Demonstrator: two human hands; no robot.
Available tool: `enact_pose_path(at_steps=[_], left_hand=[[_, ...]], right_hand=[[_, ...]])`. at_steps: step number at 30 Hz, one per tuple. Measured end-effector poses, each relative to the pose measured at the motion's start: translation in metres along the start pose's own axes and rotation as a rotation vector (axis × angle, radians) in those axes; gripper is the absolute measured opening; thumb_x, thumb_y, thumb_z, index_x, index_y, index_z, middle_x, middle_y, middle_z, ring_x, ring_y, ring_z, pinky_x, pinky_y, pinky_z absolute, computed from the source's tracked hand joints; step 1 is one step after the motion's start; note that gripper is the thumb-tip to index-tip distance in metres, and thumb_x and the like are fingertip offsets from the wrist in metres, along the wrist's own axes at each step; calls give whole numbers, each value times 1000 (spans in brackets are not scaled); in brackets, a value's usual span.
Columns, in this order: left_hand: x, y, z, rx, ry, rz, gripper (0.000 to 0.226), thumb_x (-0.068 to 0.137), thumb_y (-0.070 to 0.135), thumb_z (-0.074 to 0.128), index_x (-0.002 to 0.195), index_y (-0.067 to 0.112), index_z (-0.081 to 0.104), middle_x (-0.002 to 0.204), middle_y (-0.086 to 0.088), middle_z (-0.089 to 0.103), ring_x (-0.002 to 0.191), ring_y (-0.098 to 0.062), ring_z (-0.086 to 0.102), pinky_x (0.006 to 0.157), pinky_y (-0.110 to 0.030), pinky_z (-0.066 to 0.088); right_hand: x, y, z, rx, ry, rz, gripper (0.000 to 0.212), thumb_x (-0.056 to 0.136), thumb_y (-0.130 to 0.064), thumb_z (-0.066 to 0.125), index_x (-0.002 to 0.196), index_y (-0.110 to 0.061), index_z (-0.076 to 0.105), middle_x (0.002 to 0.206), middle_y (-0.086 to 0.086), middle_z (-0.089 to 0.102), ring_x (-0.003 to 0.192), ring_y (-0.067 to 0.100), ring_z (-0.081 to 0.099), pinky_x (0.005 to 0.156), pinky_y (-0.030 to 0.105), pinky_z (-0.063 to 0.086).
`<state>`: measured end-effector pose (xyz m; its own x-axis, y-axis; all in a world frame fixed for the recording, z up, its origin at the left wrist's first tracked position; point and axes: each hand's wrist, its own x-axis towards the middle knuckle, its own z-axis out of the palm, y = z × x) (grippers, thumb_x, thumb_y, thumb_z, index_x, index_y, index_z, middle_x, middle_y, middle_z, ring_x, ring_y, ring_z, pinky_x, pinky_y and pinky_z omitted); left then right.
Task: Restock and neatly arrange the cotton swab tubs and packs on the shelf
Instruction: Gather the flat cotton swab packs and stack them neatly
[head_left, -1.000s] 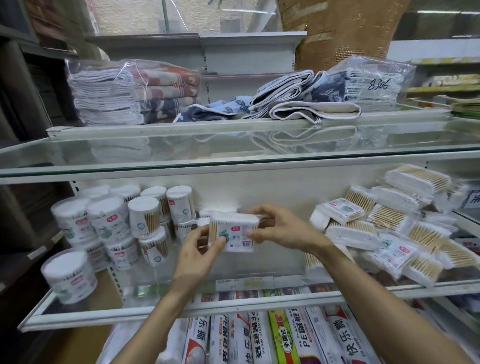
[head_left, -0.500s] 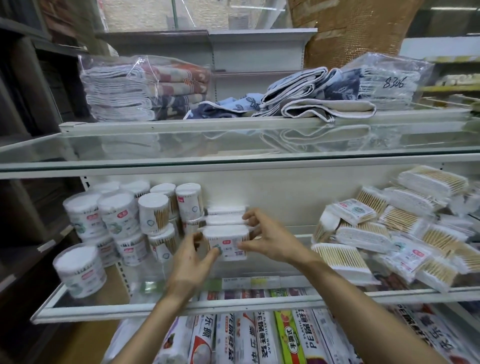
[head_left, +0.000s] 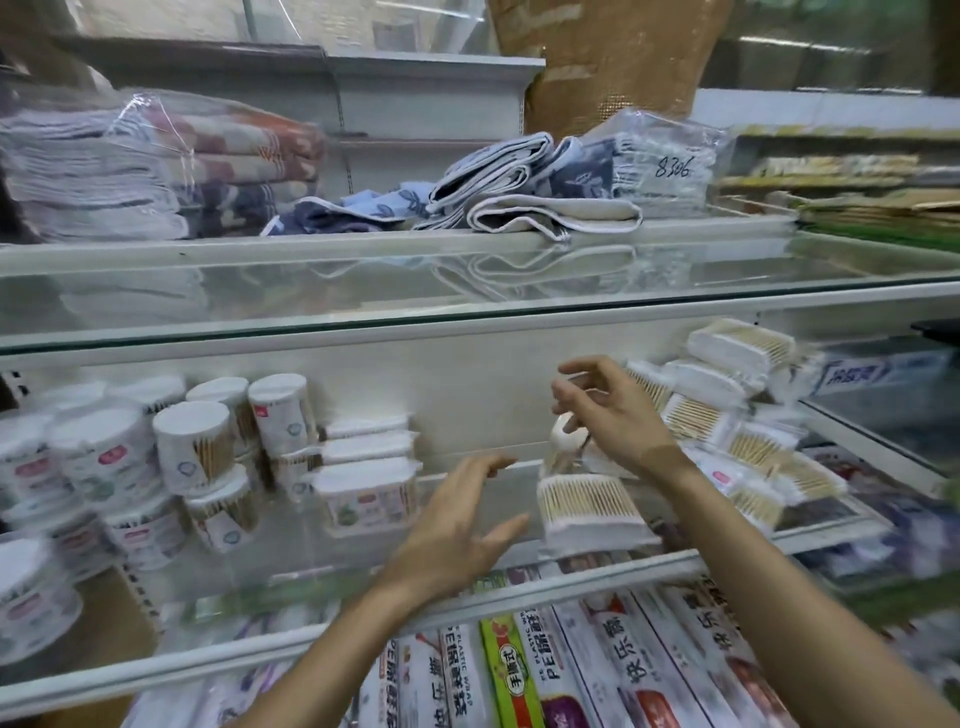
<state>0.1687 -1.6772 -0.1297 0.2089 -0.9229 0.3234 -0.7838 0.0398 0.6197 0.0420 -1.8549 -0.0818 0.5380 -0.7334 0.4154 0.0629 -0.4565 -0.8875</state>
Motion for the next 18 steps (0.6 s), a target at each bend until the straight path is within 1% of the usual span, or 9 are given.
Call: enact_pose_path(at_steps=[2,5,7,8,10,12,15,16,18], left_hand=[[14,6,16,-65,-172,-79,70,89,51,64,148,32,31,146,22,33,127,8,30,108,-23,26],[32,8,32,-101,-230,-71,75,88,49,67,150,30,30,155,11,32,127,1,35,102,-17,30],[37,8,37,-91,-241,-68,71,88,45,69,148,31,33,152,7,38,112,5,49,81,0,40],[36,8,39,-105,-229,-66,69,88,43,69,146,31,35,149,8,40,101,7,54,70,3,43],[32,12,36,-167,-174,-77,65,87,40,71,143,34,39,144,10,43,93,14,57,63,2,45],[25,13,26,-236,-96,-86,60,87,41,71,139,38,43,142,14,45,102,11,57,69,-5,49],[15,10,1,-296,4,-95,56,80,57,72,129,47,48,138,21,51,122,3,51,101,-27,46],[13,8,-9,-329,47,-110,55,77,60,73,126,49,51,135,21,55,122,2,53,104,-31,47],[9,6,-29,-372,150,-116,49,77,53,77,121,46,57,125,20,62,116,4,58,104,-30,49]], right_hand=[[-6,5,-13,-5,6,-3,21,96,-19,65,115,-11,60,91,14,68,82,24,71,64,31,57],[-12,9,-27,-11,32,-14,19,96,-15,64,113,-9,60,87,10,68,80,23,71,62,27,57],[-16,9,-34,-7,37,-12,17,96,-14,64,111,-9,60,85,11,67,75,22,69,60,24,55],[-17,9,-36,-9,37,-12,16,95,-14,65,110,-10,61,85,11,67,74,23,68,60,23,55],[-18,11,-40,-2,33,-6,14,95,-16,66,108,-13,61,85,11,67,75,25,68,61,25,55],[-19,10,-40,15,18,-10,14,94,-15,66,108,-13,63,88,12,68,77,24,69,62,25,55],[-20,4,-34,-12,-64,-41,15,94,-19,67,108,-15,68,96,7,71,87,24,71,68,28,58],[-21,0,-31,-21,-108,-46,16,94,-22,66,109,-18,70,101,4,72,92,21,71,72,29,59],[-22,-7,-23,-15,-218,-56,19,96,-25,64,114,-22,70,112,-4,72,105,12,67,82,27,57]])
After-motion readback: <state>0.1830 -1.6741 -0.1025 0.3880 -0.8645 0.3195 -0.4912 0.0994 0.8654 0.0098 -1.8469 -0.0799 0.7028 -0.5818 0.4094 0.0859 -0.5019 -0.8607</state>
